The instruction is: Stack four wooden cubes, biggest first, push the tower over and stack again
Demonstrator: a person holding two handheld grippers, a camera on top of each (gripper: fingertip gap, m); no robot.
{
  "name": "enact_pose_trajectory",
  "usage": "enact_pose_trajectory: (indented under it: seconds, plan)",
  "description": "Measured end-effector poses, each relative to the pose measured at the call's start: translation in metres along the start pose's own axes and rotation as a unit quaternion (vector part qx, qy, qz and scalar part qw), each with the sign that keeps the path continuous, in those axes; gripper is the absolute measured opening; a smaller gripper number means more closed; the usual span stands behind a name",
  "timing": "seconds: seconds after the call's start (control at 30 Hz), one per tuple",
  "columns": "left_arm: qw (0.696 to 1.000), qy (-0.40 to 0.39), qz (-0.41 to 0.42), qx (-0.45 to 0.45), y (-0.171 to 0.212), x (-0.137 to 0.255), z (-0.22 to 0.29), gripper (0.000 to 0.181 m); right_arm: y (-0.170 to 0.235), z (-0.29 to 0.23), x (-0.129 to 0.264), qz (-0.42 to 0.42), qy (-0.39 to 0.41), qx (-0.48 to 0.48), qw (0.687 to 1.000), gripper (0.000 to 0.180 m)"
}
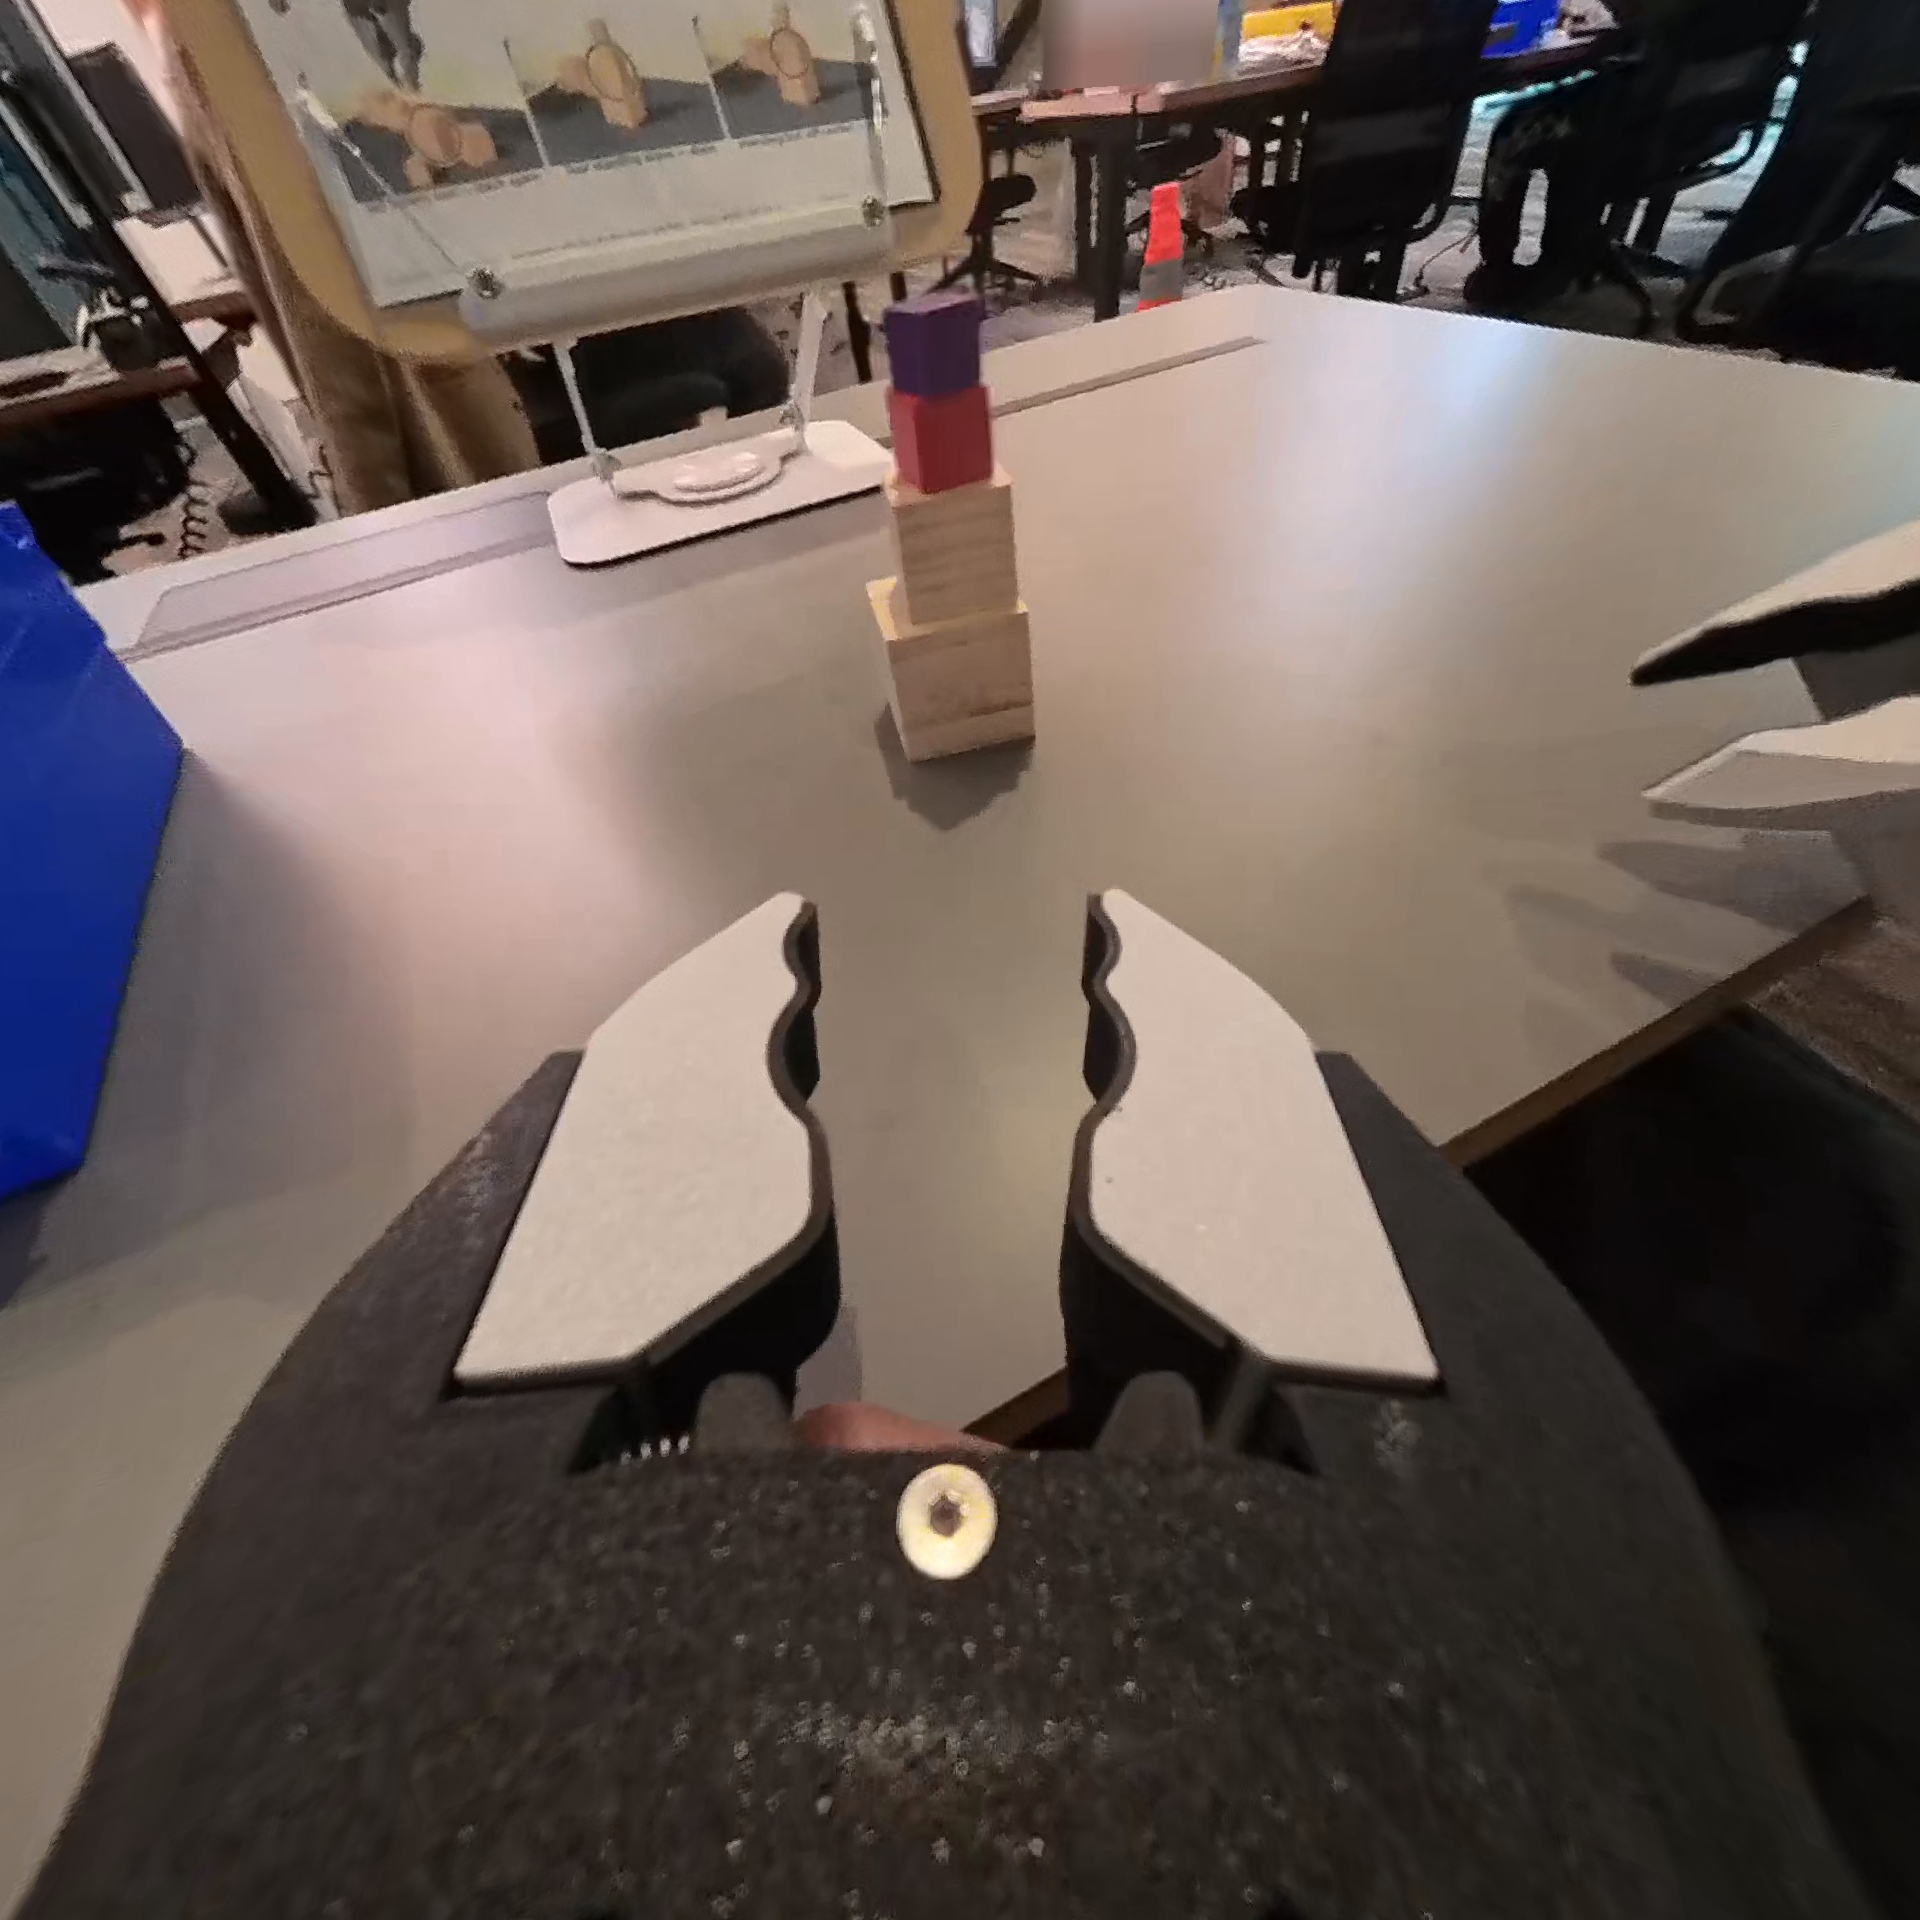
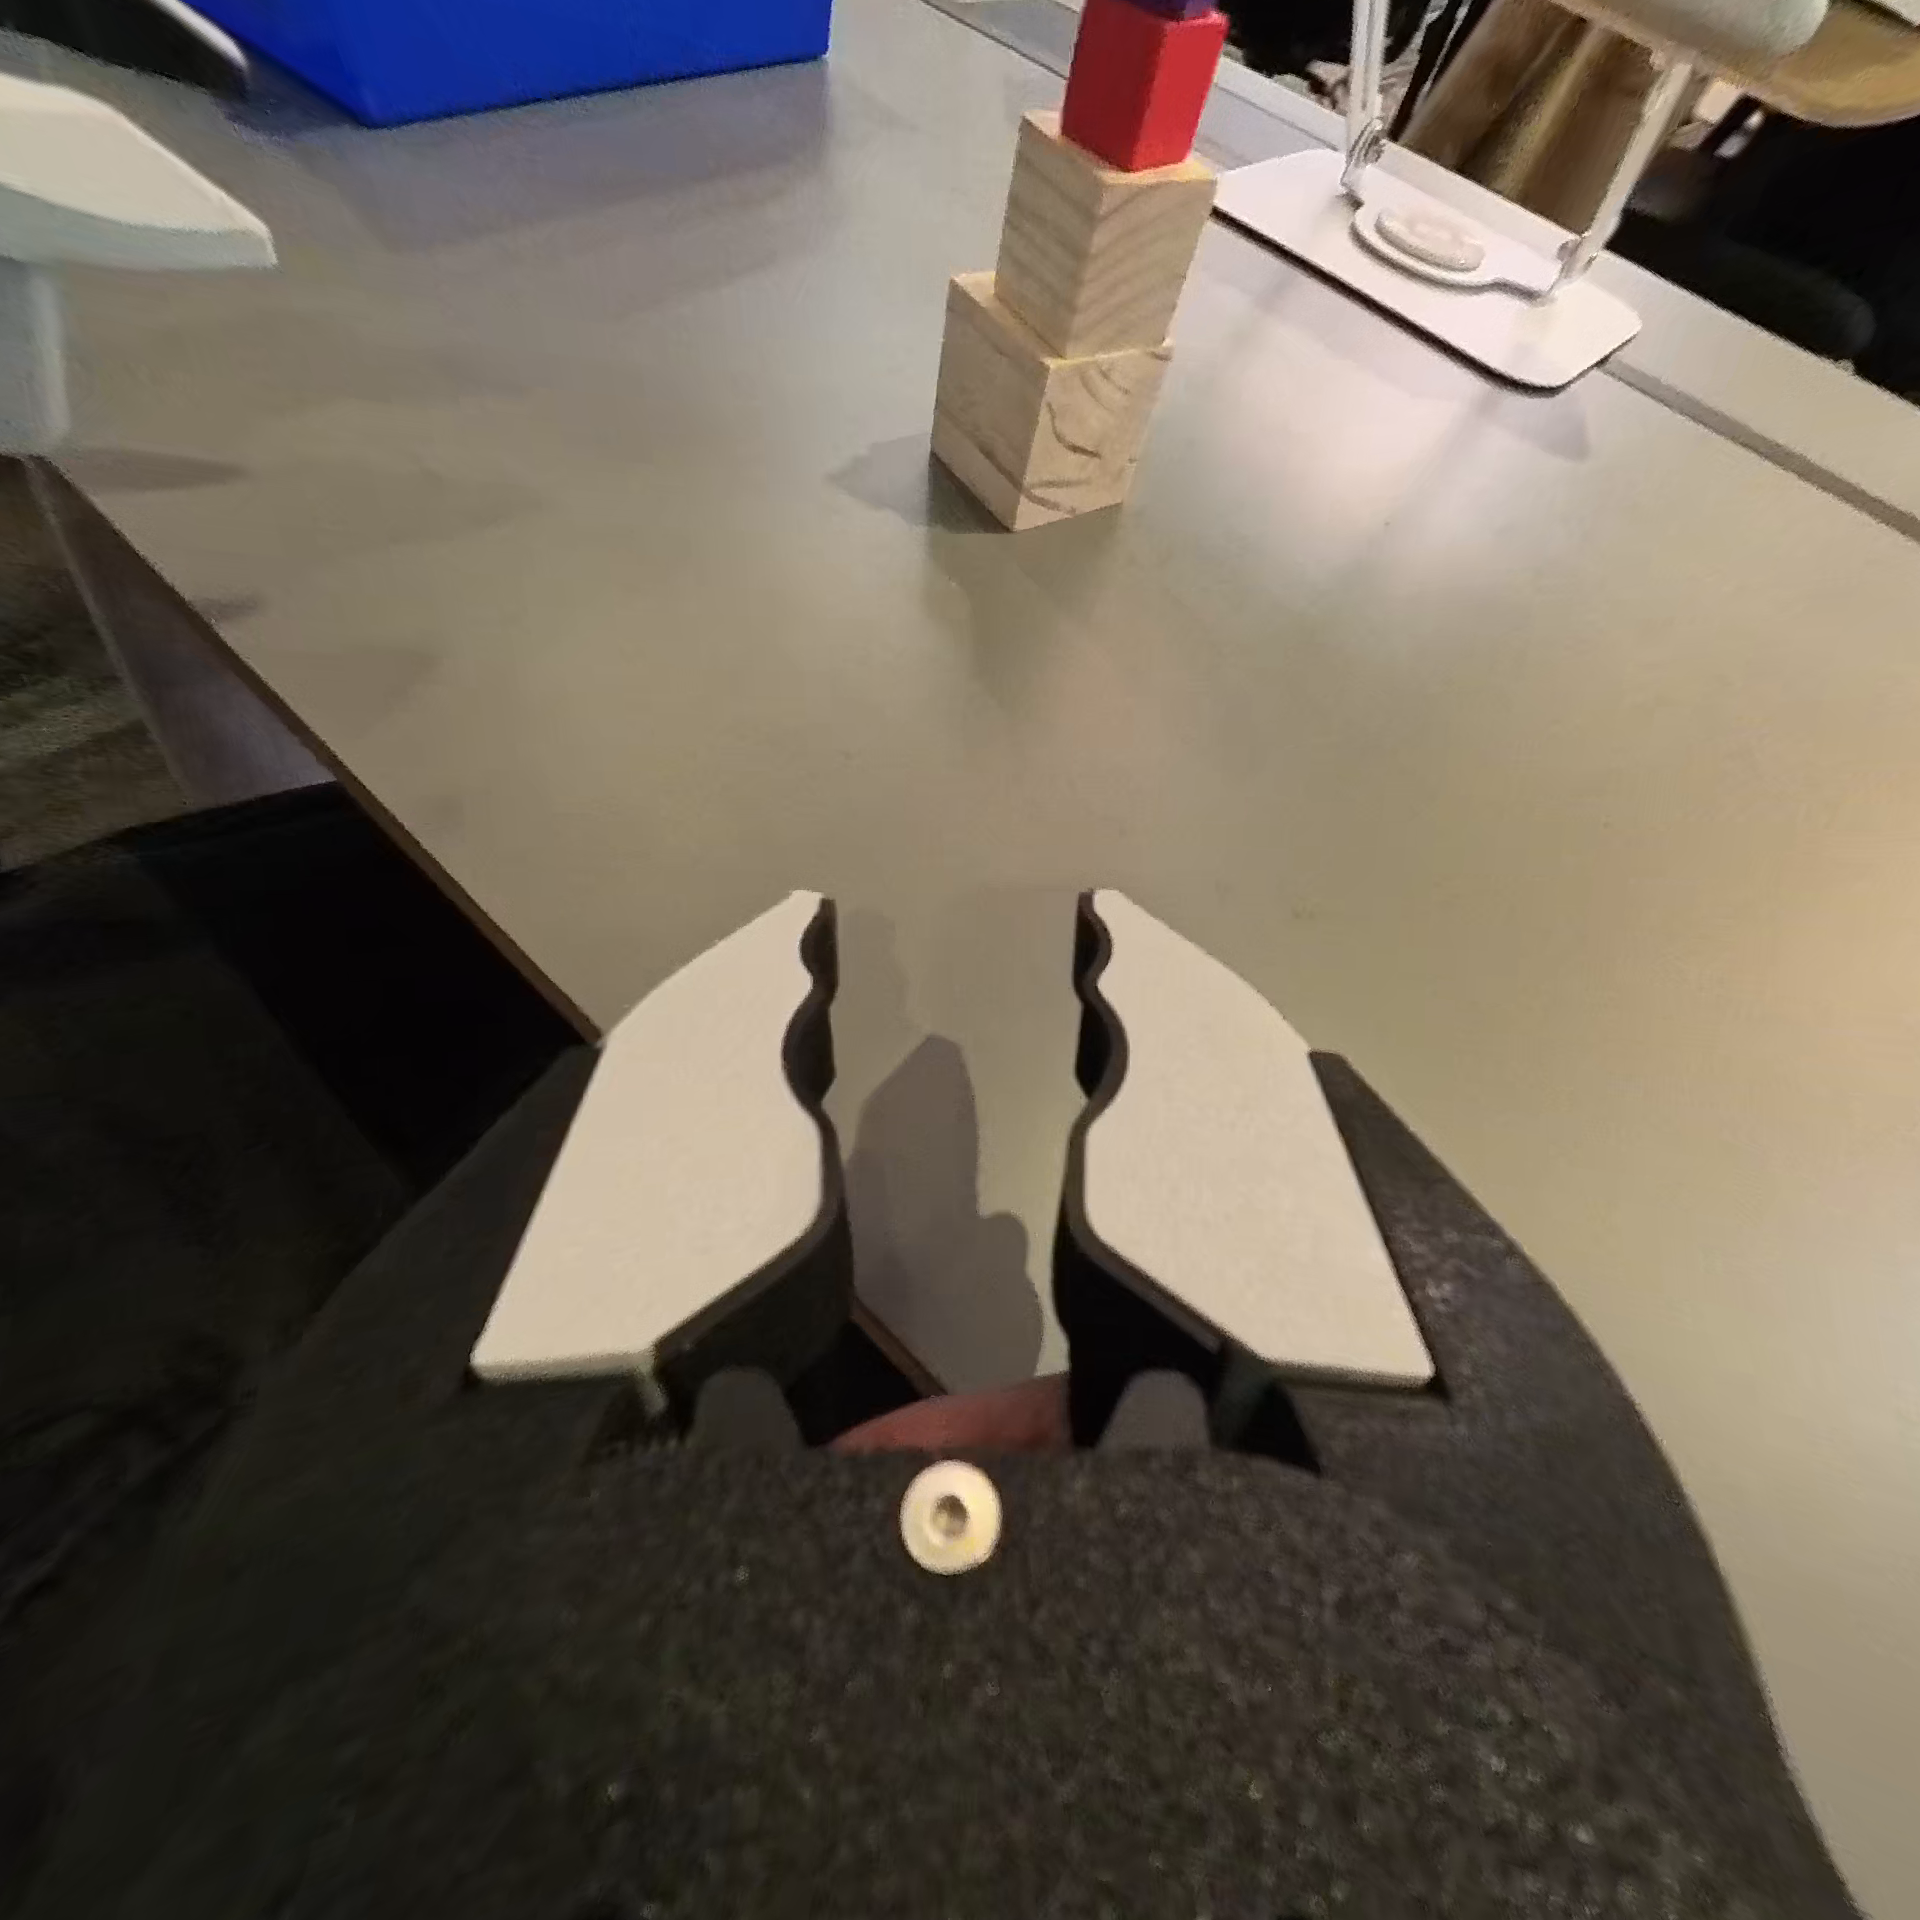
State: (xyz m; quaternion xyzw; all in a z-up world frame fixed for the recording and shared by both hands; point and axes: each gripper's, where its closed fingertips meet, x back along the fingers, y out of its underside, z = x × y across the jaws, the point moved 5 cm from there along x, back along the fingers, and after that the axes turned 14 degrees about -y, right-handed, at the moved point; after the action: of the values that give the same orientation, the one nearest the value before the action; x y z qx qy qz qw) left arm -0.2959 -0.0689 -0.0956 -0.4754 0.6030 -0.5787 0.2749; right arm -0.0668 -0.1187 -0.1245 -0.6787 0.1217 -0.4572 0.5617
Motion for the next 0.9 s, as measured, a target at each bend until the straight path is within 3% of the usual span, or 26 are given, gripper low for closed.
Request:
enact_pose_trajectory:
  seconds: [0.23, 0.9]
  plan:
    - [0.999, 0.043, -0.021, 0.023, 0.004, 0.004, 0.01, 0.048, 0.004, -0.004, -0.005, -0.022, 0.011, 0.006, 1.0, 0.039]
    - [0.998, 0.014, -0.053, 0.016, 0.021, -0.004, -0.009, 0.048, -0.002, -0.016, -0.02, -0.018, -0.008, 0.042, 0.999, 0.035]
